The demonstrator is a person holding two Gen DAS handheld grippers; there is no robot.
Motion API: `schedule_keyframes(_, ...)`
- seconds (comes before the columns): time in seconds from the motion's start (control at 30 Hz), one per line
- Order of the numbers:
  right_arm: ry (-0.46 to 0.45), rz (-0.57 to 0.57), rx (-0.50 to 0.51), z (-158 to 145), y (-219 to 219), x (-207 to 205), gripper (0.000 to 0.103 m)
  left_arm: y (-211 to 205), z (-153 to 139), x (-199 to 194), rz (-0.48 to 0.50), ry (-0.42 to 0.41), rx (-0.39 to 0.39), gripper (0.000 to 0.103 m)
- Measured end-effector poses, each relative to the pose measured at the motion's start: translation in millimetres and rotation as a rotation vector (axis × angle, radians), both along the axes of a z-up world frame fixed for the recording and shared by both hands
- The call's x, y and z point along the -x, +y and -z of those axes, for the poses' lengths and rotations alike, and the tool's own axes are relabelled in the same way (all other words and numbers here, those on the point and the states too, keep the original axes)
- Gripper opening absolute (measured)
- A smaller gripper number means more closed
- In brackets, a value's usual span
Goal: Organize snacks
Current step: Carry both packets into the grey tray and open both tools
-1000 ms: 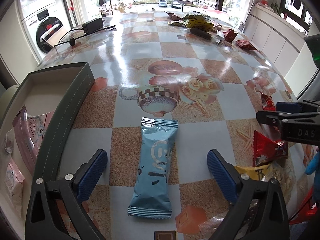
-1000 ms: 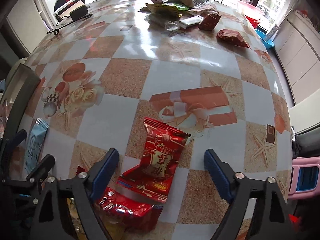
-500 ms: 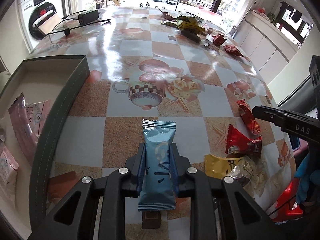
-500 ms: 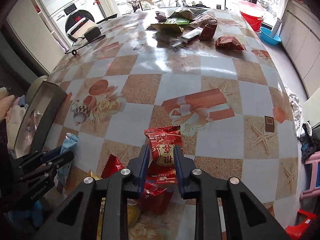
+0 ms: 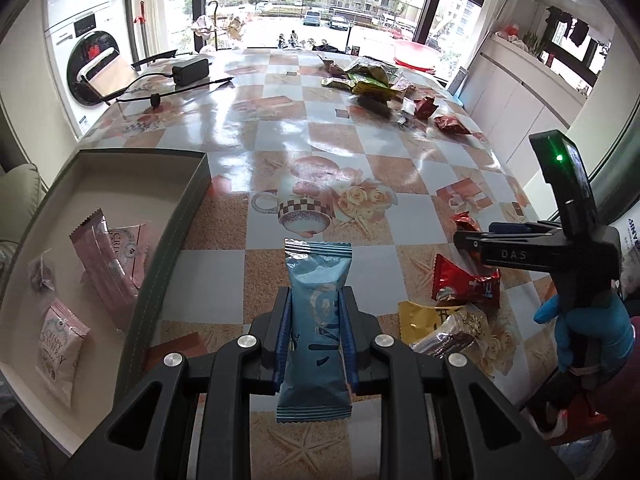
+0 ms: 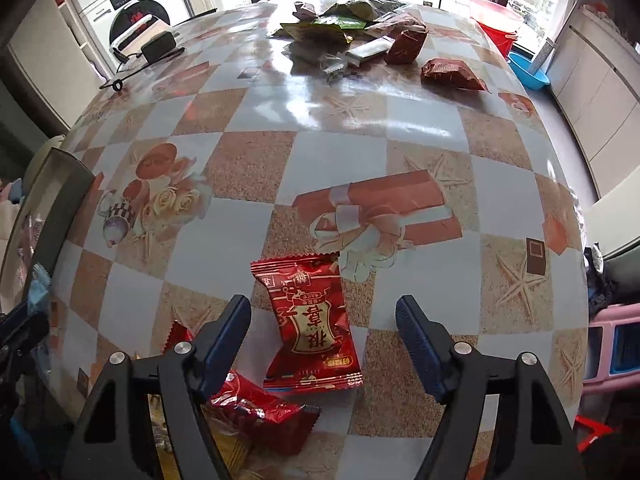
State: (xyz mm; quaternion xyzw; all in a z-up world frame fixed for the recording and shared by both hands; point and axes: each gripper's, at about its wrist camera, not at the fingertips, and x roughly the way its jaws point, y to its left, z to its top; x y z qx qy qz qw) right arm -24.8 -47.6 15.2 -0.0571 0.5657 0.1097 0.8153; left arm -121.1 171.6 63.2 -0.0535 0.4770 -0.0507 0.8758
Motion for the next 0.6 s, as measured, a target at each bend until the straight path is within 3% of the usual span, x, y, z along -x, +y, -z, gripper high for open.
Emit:
schedule_keyframes(0.03, -0.025, -0.001, 0.040, 0, 2, 1, 0.053, 1, -1, 2, -0.004, -0.002, 0.002, 0.025)
schedule_keyframes(0.07, -0.040, -0.014, 0.060, -1, 3, 2, 0.047, 3, -2, 3, -0.007, -0.003, 0.004, 0.025)
schedule_keyframes(0.1, -0.040, -0.018, 0.055, -2, 4, 3, 0.032, 4, -3, 3, -0.010, -0.003, 0.007, 0.025)
schedule_keyframes(0.2, -0.043, -0.014, 0.047, -7, 2, 4, 0.028, 10, -6, 6, -0.018, -0.005, 0.023, 0.025)
schedule_keyframes(0.37, -0.016, 0.015, -0.168, -34, -2, 8, 0.026, 22, -20, 11, -0.030, -0.035, 0.034, 0.025)
schedule_keyframes(0.6, -0.010, -0.113, -0.306, -73, 61, 19, 0.026, 63, -42, 24, -0.096, -0.092, 0.019, 0.025)
